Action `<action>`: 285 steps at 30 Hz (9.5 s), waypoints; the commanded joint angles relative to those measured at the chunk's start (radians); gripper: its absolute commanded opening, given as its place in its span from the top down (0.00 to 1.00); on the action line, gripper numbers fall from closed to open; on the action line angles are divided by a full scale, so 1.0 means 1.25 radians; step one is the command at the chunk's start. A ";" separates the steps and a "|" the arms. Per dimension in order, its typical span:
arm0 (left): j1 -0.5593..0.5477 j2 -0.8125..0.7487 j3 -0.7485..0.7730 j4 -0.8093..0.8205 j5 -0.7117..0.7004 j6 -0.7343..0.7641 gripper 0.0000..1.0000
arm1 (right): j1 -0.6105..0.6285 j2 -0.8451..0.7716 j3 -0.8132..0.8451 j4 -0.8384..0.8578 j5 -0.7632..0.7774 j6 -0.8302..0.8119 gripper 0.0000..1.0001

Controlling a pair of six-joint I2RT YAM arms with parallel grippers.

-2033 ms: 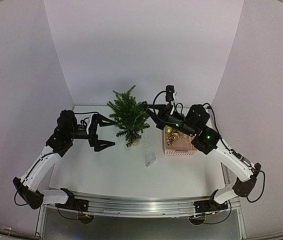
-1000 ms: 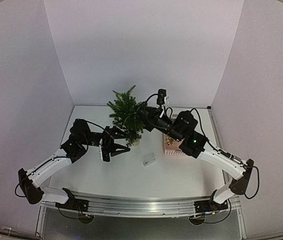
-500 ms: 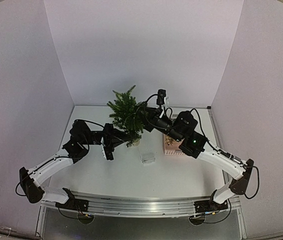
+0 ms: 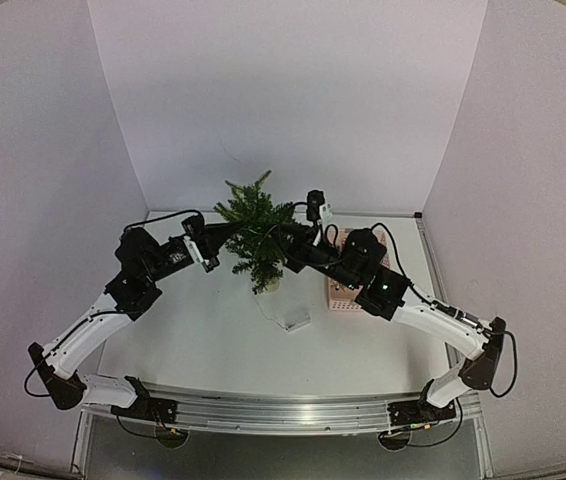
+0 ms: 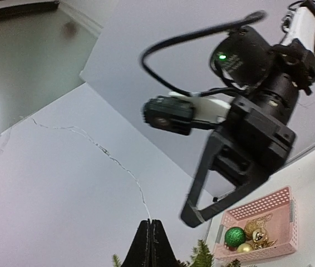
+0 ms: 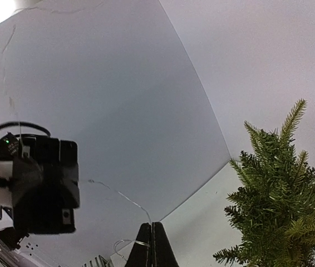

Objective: Decorate the small christmas tree

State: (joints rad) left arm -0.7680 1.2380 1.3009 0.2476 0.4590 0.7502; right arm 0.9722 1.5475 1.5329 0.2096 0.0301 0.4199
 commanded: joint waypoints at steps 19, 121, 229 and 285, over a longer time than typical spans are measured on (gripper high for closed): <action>0.204 -0.013 0.129 -0.138 -0.240 -0.285 1.00 | 0.003 0.208 0.357 -0.106 0.126 -0.431 1.00; 0.429 1.068 0.977 -0.114 0.180 -0.682 1.00 | -0.473 0.789 0.825 -0.286 -0.327 0.138 0.16; 0.323 0.970 0.770 -0.326 0.157 0.225 0.25 | -0.520 0.618 0.320 0.391 -0.433 0.566 1.00; 0.402 0.538 0.807 -0.806 0.306 -0.217 0.08 | -0.282 0.140 0.119 -0.246 -0.254 -0.451 1.00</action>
State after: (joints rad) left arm -0.1934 1.9640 2.1588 -0.6527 0.7084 0.6552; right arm 0.5977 1.7978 1.6888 -0.0816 -0.3513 0.0071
